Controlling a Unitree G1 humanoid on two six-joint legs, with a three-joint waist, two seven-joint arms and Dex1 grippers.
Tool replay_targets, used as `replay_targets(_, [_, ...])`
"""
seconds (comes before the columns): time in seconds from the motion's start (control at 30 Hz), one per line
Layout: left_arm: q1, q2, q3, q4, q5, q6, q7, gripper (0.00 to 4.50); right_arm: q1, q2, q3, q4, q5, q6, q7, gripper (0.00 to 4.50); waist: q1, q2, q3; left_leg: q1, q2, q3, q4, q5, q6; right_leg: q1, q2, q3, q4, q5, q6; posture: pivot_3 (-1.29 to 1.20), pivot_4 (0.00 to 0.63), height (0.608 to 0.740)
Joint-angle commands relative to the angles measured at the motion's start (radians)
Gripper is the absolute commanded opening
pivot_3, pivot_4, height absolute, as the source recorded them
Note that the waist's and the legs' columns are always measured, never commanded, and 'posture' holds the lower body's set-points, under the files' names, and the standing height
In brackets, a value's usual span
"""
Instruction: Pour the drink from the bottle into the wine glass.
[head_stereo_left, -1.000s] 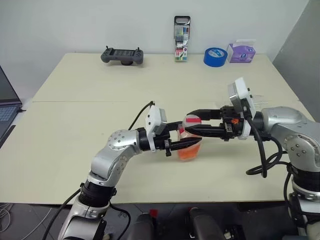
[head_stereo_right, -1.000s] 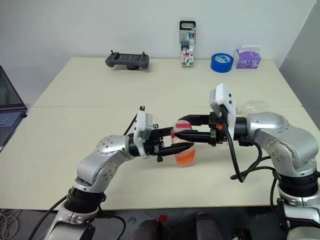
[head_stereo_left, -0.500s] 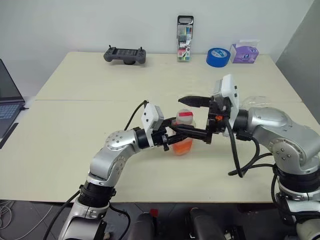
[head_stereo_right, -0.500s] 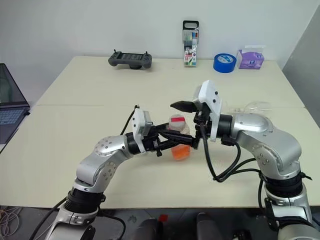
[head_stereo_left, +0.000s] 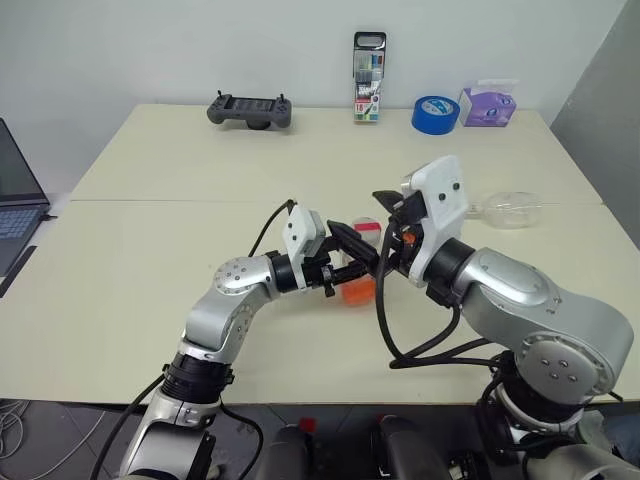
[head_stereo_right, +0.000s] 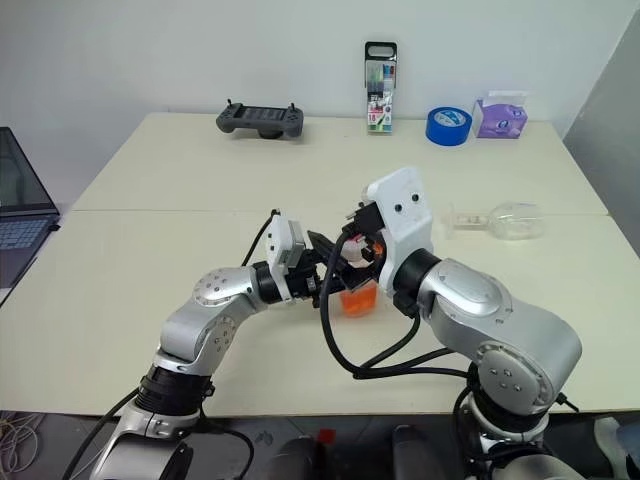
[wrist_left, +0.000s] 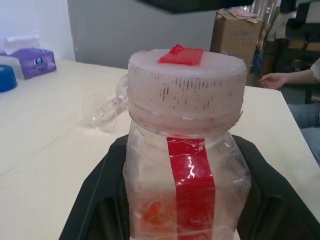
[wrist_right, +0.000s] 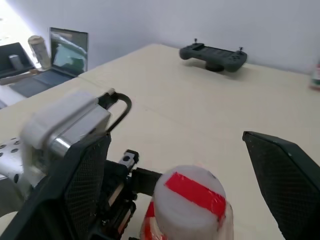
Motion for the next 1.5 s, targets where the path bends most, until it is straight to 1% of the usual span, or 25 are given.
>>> replay_targets(0.03, [-0.024, -0.009, 0.018, -0.007, 0.000, -0.046, -0.010, 2.09, 0.012, 0.043, -0.003, -0.072, -0.055, 0.092, -0.068, 4.50, 0.000, 0.000, 0.000, 0.000, 0.000, 0.000, 0.000, 0.000, 0.000, 0.000, 0.000, 0.000, 0.000, 0.000, 0.000, 0.00, 0.150, 0.740])
replay_targets(0.1, [-0.024, -0.007, 0.016, -0.001, 0.003, -0.055, -0.015, 2.09, 0.011, 0.074, -0.002, -0.083, -0.082, 0.133, -0.087, 4.50, -0.001, 0.000, 0.000, 0.000, 0.000, 0.001, 0.000, 0.000, 0.000, 0.000, 0.000, 0.000, 0.000, 0.000, 0.000, 0.00, 0.150, 0.740])
replay_targets(0.17, [-0.024, -0.009, 0.013, 0.004, 0.006, -0.060, -0.016, 2.08, 0.023, 0.077, 0.024, -0.073, -0.114, 0.150, -0.113, 4.50, -0.002, 0.000, 0.000, 0.000, 0.000, 0.000, 0.000, 0.000, 0.000, -0.001, 0.000, 0.000, 0.000, 0.000, 0.000, 0.00, 0.150, 0.740])
replay_targets(0.3, [-0.023, -0.014, 0.013, -0.002, 0.002, -0.052, -0.014, 2.08, 0.021, 0.115, 0.041, -0.068, -0.157, 0.152, -0.129, 4.50, -0.002, 0.000, 0.000, 0.000, 0.000, 0.000, -0.001, 0.000, 0.000, -0.001, 0.000, 0.000, 0.000, 0.000, 0.000, 0.00, 0.150, 0.740])
replay_targets(0.47, [-0.014, -0.011, 0.013, -0.005, 0.007, -0.053, -0.015, 2.08, 0.001, 0.130, 0.044, -0.072, -0.204, 0.151, -0.127, 4.50, -0.003, 0.000, 0.000, 0.000, 0.000, 0.000, -0.001, 0.000, 0.000, -0.001, 0.000, 0.000, 0.000, 0.000, 0.000, 0.00, 0.150, 0.740])
replay_targets(0.57, [-0.012, -0.009, 0.010, -0.009, 0.013, -0.056, -0.013, 2.08, 0.007, 0.137, 0.047, -0.078, -0.218, 0.152, -0.122, 3.89, -0.003, 0.000, 0.000, 0.000, 0.000, 0.000, -0.001, 0.000, 0.000, -0.001, 0.000, 0.000, 0.000, 0.000, 0.000, 0.00, 0.150, 0.740])
replay_targets(0.6, [-0.011, -0.009, 0.009, -0.010, 0.013, -0.056, -0.012, 2.08, 0.009, 0.138, 0.048, -0.079, -0.221, 0.152, -0.121, 3.60, -0.003, 0.000, 0.000, 0.000, 0.000, 0.000, -0.001, 0.000, 0.000, -0.001, 0.000, 0.000, 0.000, 0.000, 0.000, 0.00, 0.150, 0.740])
replay_targets(0.73, [-0.003, -0.010, 0.008, -0.018, 0.015, -0.054, -0.010, 2.08, 0.020, 0.134, 0.050, -0.082, -0.235, 0.146, -0.114, 2.17, -0.003, 0.000, 0.000, 0.000, 0.000, 0.000, -0.001, 0.000, 0.000, -0.001, 0.000, 0.000, 0.000, 0.000, 0.000, 0.00, 0.150, 0.740])
replay_targets(0.77, [-0.002, -0.010, 0.007, -0.018, 0.016, -0.055, -0.010, 2.08, 0.022, 0.131, 0.050, -0.080, -0.236, 0.139, -0.109, 1.93, -0.003, 0.000, 0.000, 0.000, 0.000, 0.000, -0.001, 0.000, 0.000, -0.001, 0.000, 0.000, 0.000, 0.000, 0.000, 0.00, 0.150, 0.740])
replay_targets(0.8, [-0.002, -0.011, 0.007, -0.018, 0.017, -0.054, -0.010, 2.08, 0.023, 0.117, 0.049, -0.075, -0.228, 0.123, -0.090, 1.91, -0.003, 0.000, 0.000, 0.000, 0.000, 0.000, -0.001, 0.000, 0.000, -0.001, 0.000, 0.000, 0.000, 0.000, 0.000, 0.00, 0.150, 0.740])
replay_targets(0.87, [-0.006, -0.015, 0.006, -0.016, 0.020, -0.052, -0.008, 2.07, 0.016, 0.044, 0.050, -0.049, -0.189, 0.054, -0.001, 1.91, -0.004, 0.000, 0.000, 0.000, 0.000, 0.000, -0.001, 0.000, 0.000, -0.001, 0.000, 0.000, 0.000, 0.000, 0.000, 0.00, 0.150, 0.740])
replay_targets(0.97, [-0.014, -0.021, 0.004, -0.011, 0.023, -0.048, -0.006, 2.07, 0.028, -0.103, -0.003, 0.023, -0.087, -0.113, 0.250, 1.91, -0.004, 0.000, 0.000, 0.000, -0.001, 0.001, -0.001, 0.000, 0.000, 0.000, 0.000, -0.001, -0.001, 0.000, 0.000, 0.00, 0.150, 0.740])
replay_targets(1.03, [-0.018, -0.021, 0.002, -0.011, 0.025, -0.045, -0.006, 2.05, 0.046, -0.248, -0.048, 0.101, 0.020, -0.195, 0.493, 1.91, -0.003, 0.000, 0.000, 0.000, -0.001, 0.001, 0.000, 0.000, 0.000, 0.001, 0.004, -0.003, -0.003, 0.000, 0.000, 0.00, 0.150, 0.740])
replay_targets(1.07, [-0.020, -0.019, 0.001, -0.011, 0.024, -0.042, -0.009, 2.05, 0.055, -0.356, -0.040, 0.151, 0.059, -0.235, 0.645, 1.91, -0.002, 0.000, 0.000, 0.000, -0.001, 0.001, 0.000, 0.000, 0.001, 0.002, 0.004, -0.003, -0.004, 0.000, 0.000, 0.00, 0.150, 0.740])
replay_targets(1.1, [-0.022, -0.017, -0.001, -0.011, 0.024, -0.042, -0.014, 2.05, 0.066, -0.466, -0.012, 0.193, 0.069, -0.297, 0.792, 1.91, -0.001, 0.000, 0.001, 0.000, -0.002, 0.001, 0.000, 0.000, 0.001, 0.003, 0.004, -0.003, -0.005, 0.000, 0.001, 0.00, 0.150, 0.740])
replay_targets(1.13, [-0.024, -0.015, -0.003, -0.010, 0.023, -0.042, -0.018, 2.05, 0.074, -0.551, 0.023, 0.225, 0.065, -0.354, 0.896, 1.91, -0.001, 0.000, 0.001, 0.000, -0.002, 0.002, 0.000, -0.001, 0.001, 0.003, 0.003, -0.003, -0.006, 0.000, 0.001, 0.00, 0.150, 0.740])
replay_targets(1.17, [-0.025, -0.013, -0.005, -0.011, 0.022, -0.041, -0.019, 2.05, 0.077, -0.619, 0.064, 0.259, 0.047, -0.413, 0.976, 1.91, -0.001, 0.000, 0.001, 0.000, -0.002, 0.002, 0.000, -0.001, 0.002, 0.003, 0.003, -0.003, -0.007, 0.000, 0.001, 0.00, 0.150, 0.740])
replay_targets(1.2, [-0.026, -0.011, -0.007, -0.010, 0.021, -0.042, -0.019, 2.05, 0.072, -0.683, 0.134, 0.307, -0.005, -0.482, 1.042, 1.91, -0.002, 0.000, 0.001, 0.000, -0.002, 0.003, 0.000, -0.002, 0.003, 0.004, 0.003, -0.003, -0.008, 0.000, 0.001, 0.00, 0.150, 0.740])
replay_targets(1.23, [-0.027, -0.007, -0.012, -0.010, 0.021, -0.042, -0.021, 2.05, 0.065, -0.726, 0.196, 0.353, -0.052, -0.546, 1.095, 1.91, -0.005, 0.000, 0.001, 0.000, -0.002, 0.003, 0.000, -0.003, 0.005, 0.005, 0.004, -0.003, -0.009, -0.001, 0.002, 0.00, 0.150, 0.740])
replay_targets(1.3, [-0.028, -0.003, -0.020, -0.012, 0.024, -0.044, -0.024, 2.05, 0.058, -0.765, 0.275, 0.429, -0.102, -0.643, 1.178, 1.91, -0.012, 0.000, 0.001, 0.002, 0.000, 0.005, -0.001, -0.003, 0.005, 0.005, 0.005, 0.000, -0.009, -0.001, 0.001, 0.00, 0.150, 0.740])
replay_targets(1.4, [-0.026, -0.002, -0.019, -0.022, 0.023, -0.041, -0.019, 2.05, 0.055, -0.766, 0.287, 0.487, -0.106, -0.712, 1.227, 1.91, -0.011, 0.000, 0.001, 0.002, 0.002, 0.002, -0.001, -0.003, 0.005, 0.005, 0.007, -0.001, -0.008, -0.001, 0.001, 0.00, 0.150, 0.740])
replay_targets(1.5, [-0.024, 0.001, -0.017, -0.024, 0.026, -0.042, -0.013, 2.05, 0.049, -0.761, 0.279, 0.523, -0.119, -0.759, 1.232, 1.91, -0.006, 0.000, 0.001, 0.002, 0.002, 0.000, 0.000, -0.003, 0.005, 0.005, 0.008, -0.001, -0.006, -0.001, 0.001, 0.00, 0.150, 0.740])
